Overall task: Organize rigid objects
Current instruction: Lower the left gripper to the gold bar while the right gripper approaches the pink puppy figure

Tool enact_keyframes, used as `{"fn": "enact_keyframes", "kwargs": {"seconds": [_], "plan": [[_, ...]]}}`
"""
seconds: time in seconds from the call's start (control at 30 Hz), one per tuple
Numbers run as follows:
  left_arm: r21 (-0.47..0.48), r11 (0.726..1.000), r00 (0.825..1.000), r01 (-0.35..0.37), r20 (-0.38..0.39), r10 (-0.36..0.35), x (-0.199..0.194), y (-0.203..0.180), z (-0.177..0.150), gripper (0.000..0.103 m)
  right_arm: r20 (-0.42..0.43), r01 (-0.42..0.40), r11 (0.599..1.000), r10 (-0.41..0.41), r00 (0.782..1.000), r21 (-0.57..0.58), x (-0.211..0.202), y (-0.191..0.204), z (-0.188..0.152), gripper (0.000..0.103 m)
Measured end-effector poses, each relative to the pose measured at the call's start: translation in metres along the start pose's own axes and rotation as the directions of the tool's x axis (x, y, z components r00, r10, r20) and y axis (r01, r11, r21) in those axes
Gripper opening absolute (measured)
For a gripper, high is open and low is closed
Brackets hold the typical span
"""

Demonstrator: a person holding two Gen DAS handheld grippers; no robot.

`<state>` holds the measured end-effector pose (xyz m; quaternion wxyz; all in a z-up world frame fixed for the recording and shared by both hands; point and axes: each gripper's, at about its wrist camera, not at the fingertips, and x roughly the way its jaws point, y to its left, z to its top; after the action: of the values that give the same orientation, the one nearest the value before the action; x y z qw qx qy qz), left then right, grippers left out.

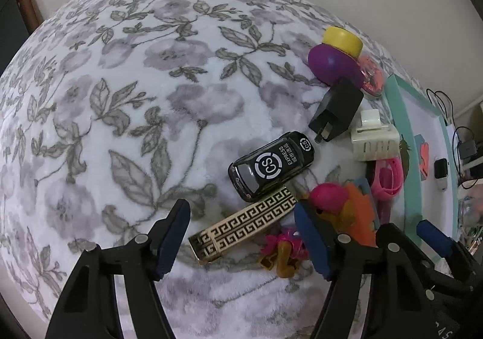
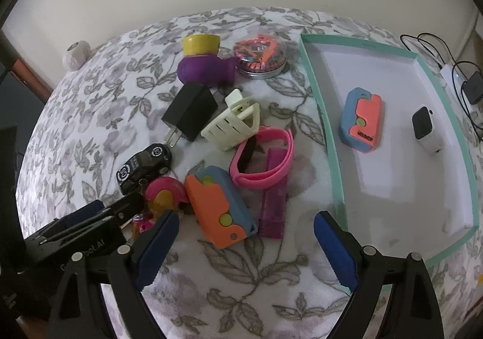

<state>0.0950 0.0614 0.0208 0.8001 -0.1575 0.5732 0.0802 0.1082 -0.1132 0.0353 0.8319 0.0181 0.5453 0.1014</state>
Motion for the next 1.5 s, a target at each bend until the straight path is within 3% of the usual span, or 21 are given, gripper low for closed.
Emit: {"fn": "enact_keyframes", "kwargs": {"seconds": [0.17, 0.27, 0.33, 0.43, 0.63, 0.93, 1.23, 1.4, 1.5], "plan": [[-0.008, 1.000, 1.000, 0.012, -0.013, -0.012, 0.007, 0.000, -0.001, 0.071, 0.002, -0.005, 1.000, 0.005, 1.000, 0.010, 0.000, -0.001, 0.001, 0.093], [0.011, 1.000, 1.000, -0.009, -0.005, 0.009, 0.002, -0.001, -0.002, 0.064, 0.002, -0.006, 1.000, 0.006, 1.000, 0.008, 0.000, 0.000, 0.000, 0.093], [0.009, 1.000, 1.000, -0.017, 0.004, 0.017, -0.002, -0.001, -0.002, 0.051, -0.001, -0.007, 1.000, 0.007, 1.000, 0.005, 0.001, 0.000, 0.000, 0.093], [0.009, 0.996, 0.996, -0.087, 0.027, 0.087, -0.010, 0.003, -0.002, 0.042, -0.006, -0.007, 1.000, 0.007, 1.000, -0.014, 0.002, 0.005, -0.002, 0.093], [0.000, 0.999, 0.999, -0.041, 0.014, 0.041, -0.008, 0.006, -0.003, 0.042, -0.003, -0.017, 0.999, 0.017, 1.000, -0.039, 0.001, 0.012, -0.003, 0.093], [0.069, 0.998, 1.000, 0.011, -0.007, -0.010, 0.001, -0.013, -0.004, 0.044, -0.005, -0.015, 1.000, 0.015, 1.000, 0.004, 0.003, 0.000, -0.001, 0.093], [0.108, 0.994, 1.000, 0.006, -0.018, -0.004, 0.007, -0.020, -0.005, 0.053, -0.004, -0.012, 1.000, 0.012, 1.000, 0.025, 0.002, -0.004, -0.001, 0.092], [0.201, 0.978, 0.997, -0.059, -0.042, 0.069, 0.018, -0.033, -0.011, 0.055, -0.012, -0.023, 0.999, 0.023, 1.000, 0.044, 0.003, -0.006, -0.003, 0.092], [0.165, 0.986, 0.998, -0.032, -0.048, 0.040, 0.018, -0.029, -0.008, 0.055, -0.012, -0.022, 1.000, 0.022, 1.000, 0.017, 0.003, -0.001, -0.003, 0.092]]}}
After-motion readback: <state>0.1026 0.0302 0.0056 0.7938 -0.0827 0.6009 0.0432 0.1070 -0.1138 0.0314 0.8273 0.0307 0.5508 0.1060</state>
